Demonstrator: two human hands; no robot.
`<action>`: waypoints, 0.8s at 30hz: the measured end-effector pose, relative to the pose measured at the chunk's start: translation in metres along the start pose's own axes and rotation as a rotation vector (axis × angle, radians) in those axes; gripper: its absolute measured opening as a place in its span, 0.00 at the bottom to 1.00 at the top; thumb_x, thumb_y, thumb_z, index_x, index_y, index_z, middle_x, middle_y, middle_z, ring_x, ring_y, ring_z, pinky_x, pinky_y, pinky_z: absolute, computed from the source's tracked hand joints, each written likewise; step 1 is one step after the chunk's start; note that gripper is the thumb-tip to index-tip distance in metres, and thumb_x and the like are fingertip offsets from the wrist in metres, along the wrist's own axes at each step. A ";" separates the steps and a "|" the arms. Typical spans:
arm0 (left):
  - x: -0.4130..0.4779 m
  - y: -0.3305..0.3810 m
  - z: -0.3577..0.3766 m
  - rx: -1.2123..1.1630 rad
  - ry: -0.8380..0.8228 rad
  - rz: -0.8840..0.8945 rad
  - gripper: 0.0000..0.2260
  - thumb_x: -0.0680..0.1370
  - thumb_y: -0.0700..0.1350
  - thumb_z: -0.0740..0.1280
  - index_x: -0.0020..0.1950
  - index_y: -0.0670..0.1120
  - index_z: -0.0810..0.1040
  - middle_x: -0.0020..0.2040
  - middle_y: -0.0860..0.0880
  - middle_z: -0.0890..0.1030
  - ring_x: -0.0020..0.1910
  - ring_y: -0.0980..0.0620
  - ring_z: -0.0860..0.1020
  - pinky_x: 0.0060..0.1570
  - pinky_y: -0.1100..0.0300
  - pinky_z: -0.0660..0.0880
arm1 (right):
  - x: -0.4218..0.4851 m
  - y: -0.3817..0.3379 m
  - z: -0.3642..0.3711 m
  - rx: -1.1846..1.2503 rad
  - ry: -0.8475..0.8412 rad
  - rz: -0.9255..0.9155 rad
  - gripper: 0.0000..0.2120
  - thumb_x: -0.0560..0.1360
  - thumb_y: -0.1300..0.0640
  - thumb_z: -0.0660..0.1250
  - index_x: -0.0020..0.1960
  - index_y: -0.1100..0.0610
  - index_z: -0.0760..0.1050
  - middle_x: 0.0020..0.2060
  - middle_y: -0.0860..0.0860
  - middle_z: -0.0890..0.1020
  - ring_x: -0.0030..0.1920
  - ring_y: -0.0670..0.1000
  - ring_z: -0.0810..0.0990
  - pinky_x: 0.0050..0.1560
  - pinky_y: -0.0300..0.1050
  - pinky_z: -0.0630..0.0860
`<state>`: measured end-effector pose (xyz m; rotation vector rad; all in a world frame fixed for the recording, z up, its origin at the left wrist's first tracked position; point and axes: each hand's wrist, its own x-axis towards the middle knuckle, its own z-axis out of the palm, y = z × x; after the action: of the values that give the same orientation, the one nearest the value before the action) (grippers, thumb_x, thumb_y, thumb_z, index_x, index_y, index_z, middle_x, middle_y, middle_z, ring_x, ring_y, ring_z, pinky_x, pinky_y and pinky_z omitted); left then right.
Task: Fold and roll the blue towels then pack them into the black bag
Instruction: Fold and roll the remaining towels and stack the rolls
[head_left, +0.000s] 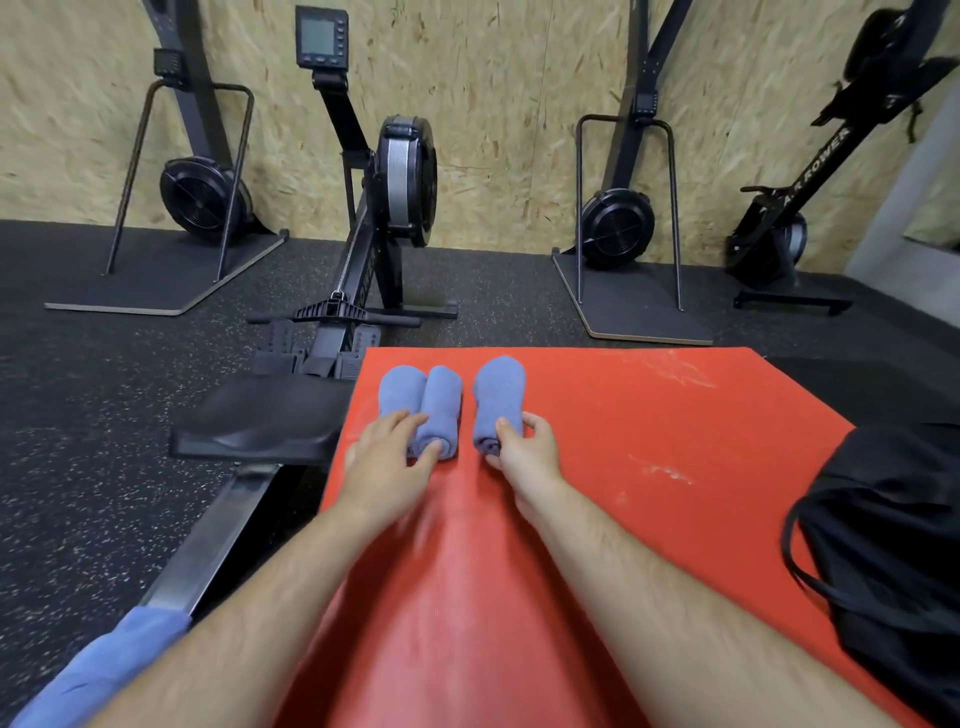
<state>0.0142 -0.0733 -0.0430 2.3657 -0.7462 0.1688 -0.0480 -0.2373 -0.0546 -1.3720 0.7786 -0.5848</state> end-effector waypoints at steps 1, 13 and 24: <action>0.004 -0.008 0.000 0.019 -0.029 -0.026 0.22 0.79 0.59 0.65 0.72 0.55 0.73 0.74 0.52 0.70 0.74 0.50 0.66 0.70 0.50 0.63 | 0.009 0.002 0.005 -0.026 0.016 0.002 0.06 0.71 0.51 0.67 0.46 0.47 0.72 0.44 0.49 0.82 0.48 0.56 0.84 0.54 0.62 0.80; 0.011 -0.049 0.014 -0.161 -0.256 -0.111 0.29 0.79 0.54 0.67 0.79 0.53 0.62 0.81 0.54 0.53 0.78 0.57 0.57 0.74 0.58 0.56 | 0.028 -0.004 0.031 -0.934 -0.062 -0.108 0.21 0.81 0.49 0.54 0.67 0.58 0.71 0.64 0.62 0.72 0.64 0.64 0.71 0.64 0.53 0.68; 0.001 -0.035 -0.003 -0.048 -0.164 -0.039 0.27 0.80 0.55 0.65 0.78 0.54 0.64 0.80 0.53 0.58 0.78 0.54 0.59 0.74 0.52 0.61 | -0.015 -0.016 0.033 -1.194 -0.084 -0.421 0.19 0.81 0.45 0.55 0.68 0.51 0.70 0.67 0.54 0.71 0.64 0.60 0.68 0.62 0.55 0.69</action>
<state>0.0346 -0.0493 -0.0596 2.3661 -0.7713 -0.0598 -0.0311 -0.2073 -0.0363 -2.6837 0.7900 -0.3528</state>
